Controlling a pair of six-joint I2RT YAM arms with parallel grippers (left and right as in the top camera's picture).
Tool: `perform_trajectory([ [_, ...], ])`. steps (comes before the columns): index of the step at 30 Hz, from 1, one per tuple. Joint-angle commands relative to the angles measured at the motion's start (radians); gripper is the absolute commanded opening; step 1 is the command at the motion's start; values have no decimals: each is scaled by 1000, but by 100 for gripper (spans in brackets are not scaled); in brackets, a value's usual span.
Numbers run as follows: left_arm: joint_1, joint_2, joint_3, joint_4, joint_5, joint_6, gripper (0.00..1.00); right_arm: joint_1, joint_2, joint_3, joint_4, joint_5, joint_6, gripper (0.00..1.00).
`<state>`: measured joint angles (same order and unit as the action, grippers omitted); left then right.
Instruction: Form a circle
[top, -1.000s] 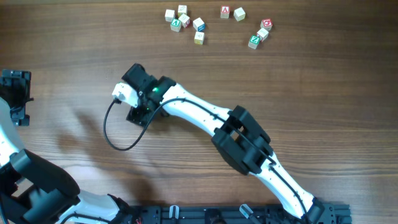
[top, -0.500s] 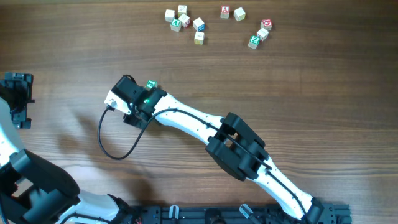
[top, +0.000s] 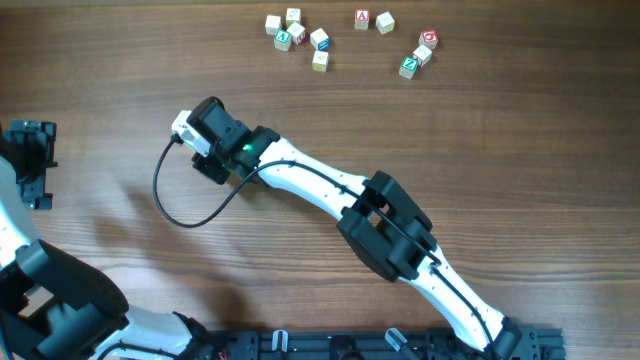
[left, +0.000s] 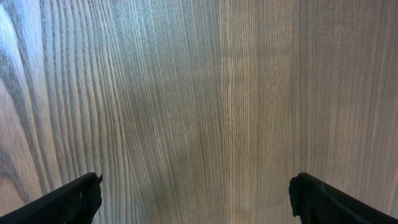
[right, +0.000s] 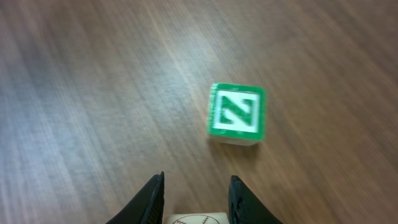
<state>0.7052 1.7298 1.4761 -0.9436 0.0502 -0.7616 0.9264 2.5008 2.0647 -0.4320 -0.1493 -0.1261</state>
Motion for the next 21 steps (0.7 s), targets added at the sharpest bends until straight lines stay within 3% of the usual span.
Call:
perform_trajectory([
  [1,-3,4,13,-3,-18,-2,100,3,14,22,0,-99,23,32],
  [8,-3,4,13,16,-17,-3,100,39,27,22,58,-63,-55,41],
  [10,-3,4,13,11,-18,-2,100,39,15,26,83,-1,-11,60],
  [12,-3,4,13,10,-17,-2,100,33,-37,32,55,27,37,64],
  [14,-3,4,13,10,-17,-2,100,14,-93,32,-21,46,51,76],
  [16,-3,4,13,10,-17,-2,99,-29,-134,32,-85,139,71,80],
  [18,-3,4,13,10,-5,-1,87,-84,-155,32,-134,173,137,81],
  [21,-3,4,13,12,141,83,88,-182,-216,32,-202,172,266,85],
])
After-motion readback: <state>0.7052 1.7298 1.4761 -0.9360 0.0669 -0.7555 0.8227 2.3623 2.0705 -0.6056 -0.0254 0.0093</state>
